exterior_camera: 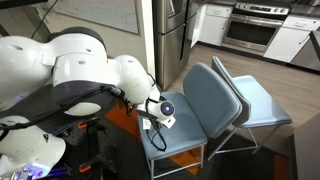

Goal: Move the bowl to the left

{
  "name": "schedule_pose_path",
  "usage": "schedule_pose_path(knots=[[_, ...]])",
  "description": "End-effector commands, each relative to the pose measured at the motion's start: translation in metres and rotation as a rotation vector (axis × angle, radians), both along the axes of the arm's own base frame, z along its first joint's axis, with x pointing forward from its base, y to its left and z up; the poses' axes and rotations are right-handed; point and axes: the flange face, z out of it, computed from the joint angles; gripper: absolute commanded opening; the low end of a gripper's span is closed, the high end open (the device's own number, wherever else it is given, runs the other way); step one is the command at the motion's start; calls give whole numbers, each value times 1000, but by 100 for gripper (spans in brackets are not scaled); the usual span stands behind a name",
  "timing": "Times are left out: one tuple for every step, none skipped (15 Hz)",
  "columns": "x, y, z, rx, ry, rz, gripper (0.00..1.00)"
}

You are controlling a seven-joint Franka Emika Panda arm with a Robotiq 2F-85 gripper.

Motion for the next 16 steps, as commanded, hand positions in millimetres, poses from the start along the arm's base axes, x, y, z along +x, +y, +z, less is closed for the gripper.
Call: schedule_pose_path(knots=[[-12,5,28,-149,7,-27,100],[-16,8,35,-183,16,-29,100],[-20,11,42,-219,17,-34,100],[-24,15,49,-251,12,-26,100],[-28,21,57,-275,12,-13,100],[-33,29,65,-300,4,-2,100],[-38,36,74,-318,-1,15,100],[-43,43,82,-350,-8,21,100],[-50,52,91,-363,-1,42,100],[-59,59,96,-383,-2,75,100],[-65,68,104,-395,-4,92,100],[-73,75,110,-413,-5,109,100],[-80,81,116,-431,-12,122,100],[-87,87,122,-439,-23,138,100],[-92,93,127,-451,-32,151,100],[-96,98,133,-462,-43,159,100]])
